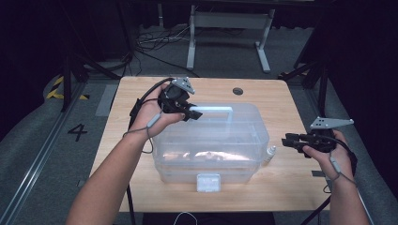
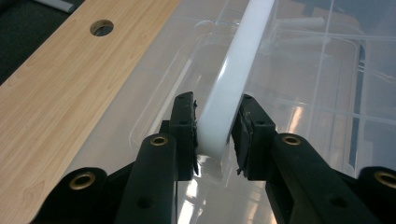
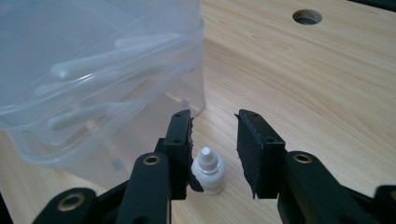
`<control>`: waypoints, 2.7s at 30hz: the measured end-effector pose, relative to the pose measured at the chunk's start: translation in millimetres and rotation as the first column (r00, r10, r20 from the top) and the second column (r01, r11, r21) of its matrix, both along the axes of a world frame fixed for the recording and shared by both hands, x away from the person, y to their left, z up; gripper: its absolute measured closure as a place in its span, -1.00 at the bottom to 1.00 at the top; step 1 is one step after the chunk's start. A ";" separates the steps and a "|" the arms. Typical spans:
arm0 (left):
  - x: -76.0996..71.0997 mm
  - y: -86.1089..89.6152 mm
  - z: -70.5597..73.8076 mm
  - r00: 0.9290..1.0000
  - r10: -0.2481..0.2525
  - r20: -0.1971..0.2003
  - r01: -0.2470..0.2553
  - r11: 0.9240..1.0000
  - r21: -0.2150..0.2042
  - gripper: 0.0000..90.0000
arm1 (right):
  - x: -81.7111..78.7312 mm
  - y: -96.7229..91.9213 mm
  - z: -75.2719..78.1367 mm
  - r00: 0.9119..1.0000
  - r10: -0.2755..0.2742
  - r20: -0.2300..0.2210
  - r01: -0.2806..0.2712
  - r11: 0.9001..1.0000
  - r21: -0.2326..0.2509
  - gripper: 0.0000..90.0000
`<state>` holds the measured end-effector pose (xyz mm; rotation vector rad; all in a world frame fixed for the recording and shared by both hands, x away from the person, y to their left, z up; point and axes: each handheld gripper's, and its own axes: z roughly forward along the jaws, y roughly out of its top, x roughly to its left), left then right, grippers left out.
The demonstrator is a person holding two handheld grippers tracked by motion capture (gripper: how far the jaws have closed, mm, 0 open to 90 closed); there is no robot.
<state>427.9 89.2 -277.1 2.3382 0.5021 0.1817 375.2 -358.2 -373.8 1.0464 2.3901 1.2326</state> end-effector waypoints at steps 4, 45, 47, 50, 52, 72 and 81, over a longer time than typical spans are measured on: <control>4.5 -0.4 3.6 1.000 0.004 -0.002 -0.004 1.000 0.005 0.58 | -4.7 3.5 5.4 1.000 0.014 0.016 -0.014 1.000 0.000 0.54; 46.1 -0.5 22.0 0.997 -0.001 -0.074 0.003 1.000 0.027 0.57 | -34.2 63.3 10.1 0.956 0.249 0.152 -0.268 0.956 0.120 1.00; 46.2 -0.4 22.1 0.997 -0.003 -0.073 0.005 1.000 0.030 0.57 | -34.3 62.9 10.2 0.958 0.246 0.151 -0.265 0.956 0.124 1.00; 45.7 -0.1 21.7 0.998 0.000 -0.071 0.002 1.000 0.027 0.57 | -34.0 62.7 10.4 0.958 0.245 0.151 -0.264 0.956 0.125 1.00; 43.5 -0.3 21.2 0.999 0.009 -0.052 -0.008 1.000 0.012 0.54 | -33.8 62.7 10.7 0.957 0.246 0.152 -0.265 0.956 0.124 1.00; 8.2 23.3 52.1 0.990 0.113 0.080 -0.103 0.987 -0.124 -0.04 | -27.8 65.3 19.7 0.957 0.237 0.169 -0.258 0.959 0.114 1.00; -17.7 35.9 65.9 0.989 0.117 0.095 -0.102 0.984 -0.150 0.06 | -22.8 67.3 24.7 0.959 0.225 0.172 -0.247 0.962 0.119 1.00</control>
